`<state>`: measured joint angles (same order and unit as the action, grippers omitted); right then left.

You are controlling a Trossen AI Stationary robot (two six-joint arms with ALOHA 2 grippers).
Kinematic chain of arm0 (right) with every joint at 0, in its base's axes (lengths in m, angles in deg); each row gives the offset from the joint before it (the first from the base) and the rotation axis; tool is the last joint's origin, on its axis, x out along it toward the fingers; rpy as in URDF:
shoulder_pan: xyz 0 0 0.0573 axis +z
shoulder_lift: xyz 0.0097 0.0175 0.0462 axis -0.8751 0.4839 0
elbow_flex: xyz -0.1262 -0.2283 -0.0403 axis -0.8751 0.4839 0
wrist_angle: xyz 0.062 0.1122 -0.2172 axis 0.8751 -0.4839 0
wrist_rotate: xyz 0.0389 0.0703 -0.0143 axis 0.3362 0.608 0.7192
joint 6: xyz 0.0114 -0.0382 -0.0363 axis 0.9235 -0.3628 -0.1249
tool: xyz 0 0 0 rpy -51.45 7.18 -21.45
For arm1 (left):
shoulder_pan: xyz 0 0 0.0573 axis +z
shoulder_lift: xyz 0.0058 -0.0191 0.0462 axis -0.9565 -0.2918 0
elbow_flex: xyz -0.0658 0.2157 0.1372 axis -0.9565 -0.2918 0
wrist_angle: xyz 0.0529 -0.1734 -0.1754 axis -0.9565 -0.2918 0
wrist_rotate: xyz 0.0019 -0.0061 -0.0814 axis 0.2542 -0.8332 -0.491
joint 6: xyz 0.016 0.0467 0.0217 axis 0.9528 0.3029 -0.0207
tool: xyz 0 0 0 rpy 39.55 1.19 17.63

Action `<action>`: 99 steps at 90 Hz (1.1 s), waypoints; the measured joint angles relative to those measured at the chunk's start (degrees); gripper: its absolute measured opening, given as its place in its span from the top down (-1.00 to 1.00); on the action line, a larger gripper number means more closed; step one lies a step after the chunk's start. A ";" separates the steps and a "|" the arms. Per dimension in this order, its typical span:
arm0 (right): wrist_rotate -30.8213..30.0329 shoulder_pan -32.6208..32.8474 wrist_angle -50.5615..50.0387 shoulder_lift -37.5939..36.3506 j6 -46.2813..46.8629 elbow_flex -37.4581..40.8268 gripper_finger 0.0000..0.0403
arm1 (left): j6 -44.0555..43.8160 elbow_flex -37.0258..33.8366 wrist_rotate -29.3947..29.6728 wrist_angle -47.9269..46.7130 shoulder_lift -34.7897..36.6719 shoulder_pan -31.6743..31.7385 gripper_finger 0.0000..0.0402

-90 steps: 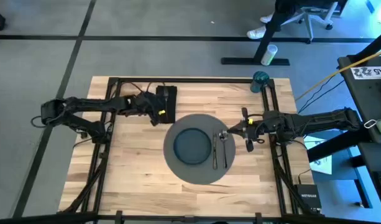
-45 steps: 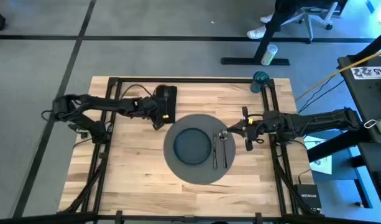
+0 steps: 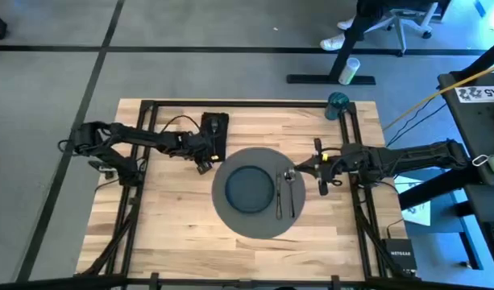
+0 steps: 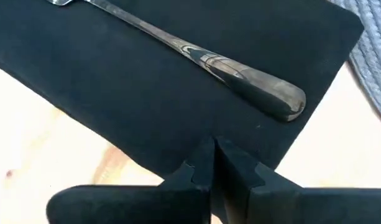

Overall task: Set table place
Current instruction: Move the black table napkin with fork to the left of the gray tablemat

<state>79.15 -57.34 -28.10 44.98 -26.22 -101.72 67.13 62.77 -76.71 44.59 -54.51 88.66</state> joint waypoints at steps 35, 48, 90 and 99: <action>0.02 -0.01 -0.64 0.01 0.48 0.02 1.00 | -12.58 -6.34 6.36 1.09 0.91 -10.54 1.00; 0.02 0.00 -0.62 0.00 0.47 0.02 1.00 | -14.48 -6.42 7.88 -0.10 1.02 -12.86 1.00; 0.02 0.00 -0.92 0.01 0.66 0.02 1.00 | -26.09 -6.95 8.49 -17.75 7.59 -19.88 1.00; 0.02 0.00 -0.90 0.01 0.66 0.02 1.00 | -29.06 -7.05 9.26 -18.25 7.67 -22.97 1.00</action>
<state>79.17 -57.34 -28.99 44.99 -25.56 -101.70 38.07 55.72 -67.45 26.34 -46.84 65.70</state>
